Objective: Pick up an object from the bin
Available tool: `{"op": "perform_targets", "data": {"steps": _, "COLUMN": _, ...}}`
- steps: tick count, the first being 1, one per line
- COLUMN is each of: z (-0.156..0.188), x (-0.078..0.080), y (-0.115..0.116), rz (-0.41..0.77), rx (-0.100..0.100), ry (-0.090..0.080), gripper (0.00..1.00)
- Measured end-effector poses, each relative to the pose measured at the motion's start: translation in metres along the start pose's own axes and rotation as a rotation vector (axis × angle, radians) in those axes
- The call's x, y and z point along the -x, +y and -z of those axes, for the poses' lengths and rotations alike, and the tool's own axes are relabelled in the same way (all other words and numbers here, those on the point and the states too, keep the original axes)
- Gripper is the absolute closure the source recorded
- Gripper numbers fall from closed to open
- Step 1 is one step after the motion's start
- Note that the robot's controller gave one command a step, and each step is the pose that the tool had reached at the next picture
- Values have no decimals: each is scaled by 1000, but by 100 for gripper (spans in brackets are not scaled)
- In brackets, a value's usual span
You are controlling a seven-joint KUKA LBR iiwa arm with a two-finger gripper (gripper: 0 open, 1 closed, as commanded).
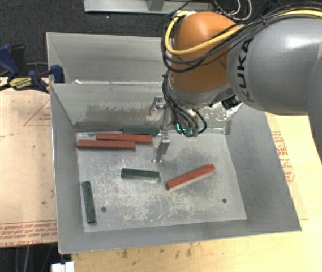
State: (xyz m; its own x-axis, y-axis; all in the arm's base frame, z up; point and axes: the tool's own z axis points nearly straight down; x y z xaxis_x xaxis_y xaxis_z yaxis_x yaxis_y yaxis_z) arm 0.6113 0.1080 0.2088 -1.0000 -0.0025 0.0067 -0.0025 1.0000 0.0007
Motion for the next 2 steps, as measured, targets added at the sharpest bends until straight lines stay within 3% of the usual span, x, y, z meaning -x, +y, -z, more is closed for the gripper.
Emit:
{"op": "perform_targets", "data": {"steps": 1, "z": 5, "x": 2, "y": 0, "rz": -2, "rx": 1, "ry": -8, "gripper": 0}}
{"op": "perform_targets", "data": {"steps": 2, "z": -42, "x": -12, "y": -3, "rz": -27, "rx": 2, "ry": -14, "gripper": 0}}
